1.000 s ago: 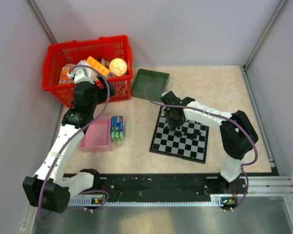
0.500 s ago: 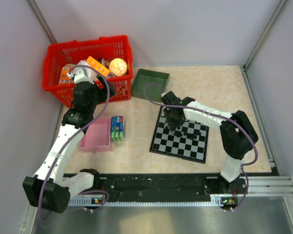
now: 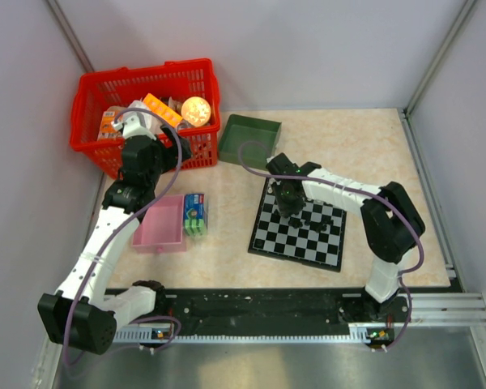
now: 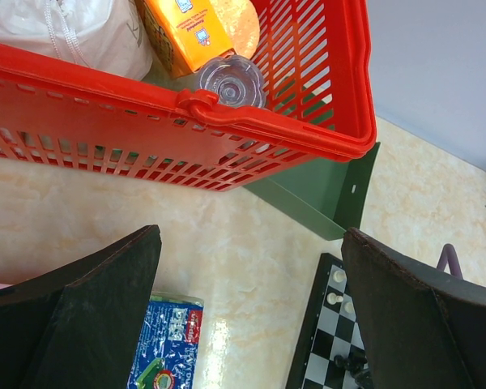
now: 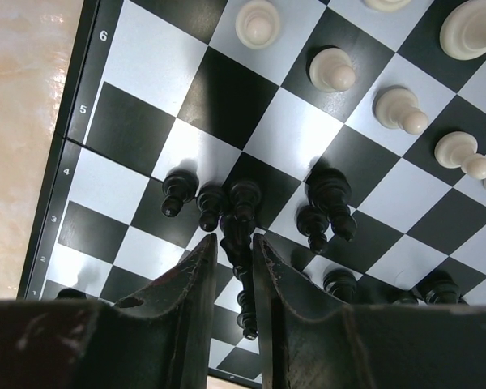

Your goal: Set up the chess pieces on the board

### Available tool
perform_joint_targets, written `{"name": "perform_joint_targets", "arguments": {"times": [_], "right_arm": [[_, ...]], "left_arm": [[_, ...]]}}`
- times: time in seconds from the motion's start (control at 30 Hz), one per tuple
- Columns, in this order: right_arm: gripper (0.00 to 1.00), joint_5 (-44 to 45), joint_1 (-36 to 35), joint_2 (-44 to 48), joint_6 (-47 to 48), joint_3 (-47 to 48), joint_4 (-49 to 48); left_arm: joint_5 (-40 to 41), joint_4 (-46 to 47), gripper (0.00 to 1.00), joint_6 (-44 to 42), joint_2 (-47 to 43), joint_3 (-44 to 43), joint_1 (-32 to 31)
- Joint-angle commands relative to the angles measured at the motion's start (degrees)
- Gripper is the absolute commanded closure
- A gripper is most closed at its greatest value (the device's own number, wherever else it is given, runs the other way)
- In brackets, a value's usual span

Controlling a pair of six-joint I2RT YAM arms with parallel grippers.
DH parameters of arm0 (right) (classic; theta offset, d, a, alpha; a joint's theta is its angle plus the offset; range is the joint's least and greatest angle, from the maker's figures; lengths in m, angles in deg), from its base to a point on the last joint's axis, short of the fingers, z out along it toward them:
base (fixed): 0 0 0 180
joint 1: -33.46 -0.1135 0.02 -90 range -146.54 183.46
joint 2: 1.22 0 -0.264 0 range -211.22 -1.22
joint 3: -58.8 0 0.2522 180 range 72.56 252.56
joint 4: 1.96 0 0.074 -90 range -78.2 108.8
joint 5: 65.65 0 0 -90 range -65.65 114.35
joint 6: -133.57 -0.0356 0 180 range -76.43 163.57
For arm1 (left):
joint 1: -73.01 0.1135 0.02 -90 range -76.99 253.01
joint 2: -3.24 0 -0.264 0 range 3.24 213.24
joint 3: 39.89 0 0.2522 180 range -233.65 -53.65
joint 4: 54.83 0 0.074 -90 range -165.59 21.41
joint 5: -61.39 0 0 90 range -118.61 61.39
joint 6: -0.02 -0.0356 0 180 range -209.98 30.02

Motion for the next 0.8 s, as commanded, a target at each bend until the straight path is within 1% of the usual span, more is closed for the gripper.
{"name": "perform_joint_targets", "arguments": {"times": [0.0, 0.03, 0.07, 0.1, 0.2, 0.27, 0.53, 0.77], "right_arm": [[0.78, 1.1, 0.3, 0.7, 0.9, 2.0, 0.3], [0.82, 1.0, 0.3, 0.9, 0.8, 2.0, 0.3], [0.83, 1.1, 0.3, 0.9, 0.9, 2.0, 0.3], [0.86, 1.1, 0.3, 1.0, 1.0, 2.0, 0.4], [0.88, 1.0, 0.3, 1.8, 1.1, 2.4, 0.7], [0.93, 0.6, 0.3, 2.7, 1.3, 2.6, 1.0], [0.94, -2.0, -0.2, 6.1, 1.5, 3.0, 2.6], [0.94, -3.8, -4.0, 7.1, 0.4, 2.6, 3.2]], "left_arm": [[-0.5, 3.0, 0.02, 0.6, -0.2, 0.2, 0.2], [-0.6, 2.9, 0.02, 0.6, -0.1, 0.2, 0.3], [-0.7, 3.0, 0.02, 0.7, -0.2, 0.2, 0.3], [-0.7, 3.0, 0.02, 0.7, -0.2, 0.2, 0.3], [-0.6, 2.9, 0.02, 0.6, -0.2, 0.2, 0.3], [-0.6, 3.1, 0.02, 0.7, -0.2, 0.2, 0.3], [-1.0, 3.2, 0.02, 0.7, 0.1, 0.2, 0.3], [-1.6, 3.4, 0.02, 1.1, 0.3, 0.2, 0.3]]}}
